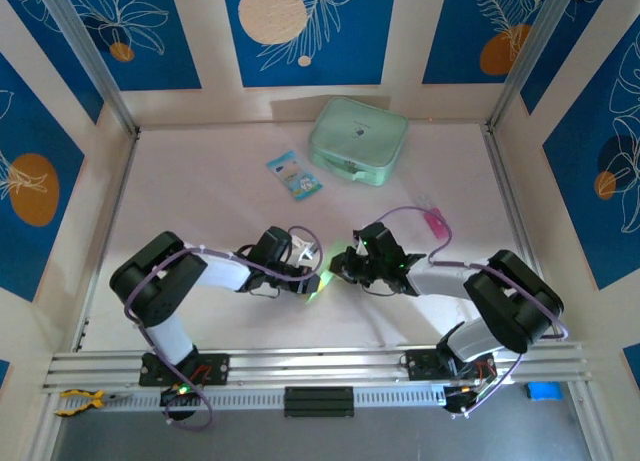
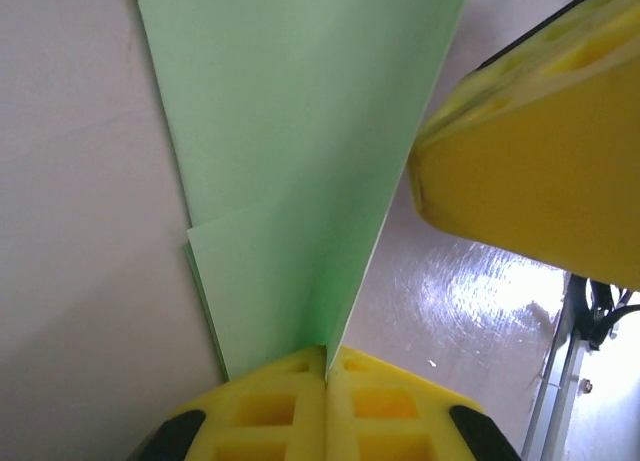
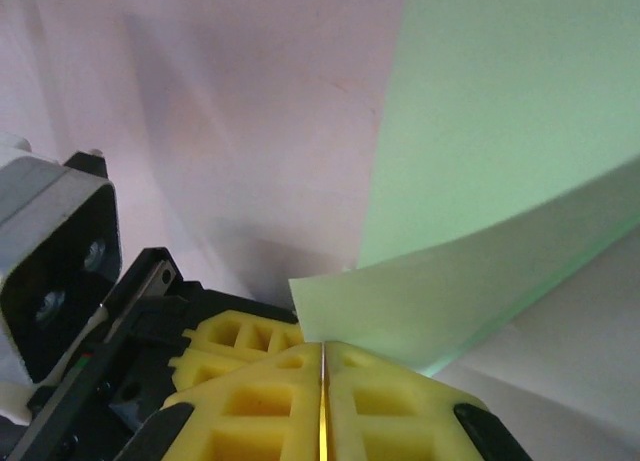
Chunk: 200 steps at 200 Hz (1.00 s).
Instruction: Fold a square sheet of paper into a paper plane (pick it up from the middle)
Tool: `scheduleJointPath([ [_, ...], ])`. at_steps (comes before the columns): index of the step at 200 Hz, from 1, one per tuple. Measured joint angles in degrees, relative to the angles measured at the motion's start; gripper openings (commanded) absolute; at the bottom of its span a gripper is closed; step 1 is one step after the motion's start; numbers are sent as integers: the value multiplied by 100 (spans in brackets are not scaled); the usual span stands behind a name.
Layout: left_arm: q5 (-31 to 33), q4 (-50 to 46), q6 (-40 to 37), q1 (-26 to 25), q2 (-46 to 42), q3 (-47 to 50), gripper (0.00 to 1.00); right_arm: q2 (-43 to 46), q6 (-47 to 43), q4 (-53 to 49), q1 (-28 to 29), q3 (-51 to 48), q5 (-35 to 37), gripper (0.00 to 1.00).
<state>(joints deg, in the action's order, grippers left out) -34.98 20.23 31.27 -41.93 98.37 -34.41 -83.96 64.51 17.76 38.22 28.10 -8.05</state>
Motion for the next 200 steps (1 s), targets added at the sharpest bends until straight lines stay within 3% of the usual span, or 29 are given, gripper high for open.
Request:
scheduleJointPath([
  [64,-238,79,142,103,87,-4,0,-448,2,426,-286,7,-293,10],
  [200,-498,-166,170,205,223,-179,0,-1099,48,1038,-273,179,-612,10],
])
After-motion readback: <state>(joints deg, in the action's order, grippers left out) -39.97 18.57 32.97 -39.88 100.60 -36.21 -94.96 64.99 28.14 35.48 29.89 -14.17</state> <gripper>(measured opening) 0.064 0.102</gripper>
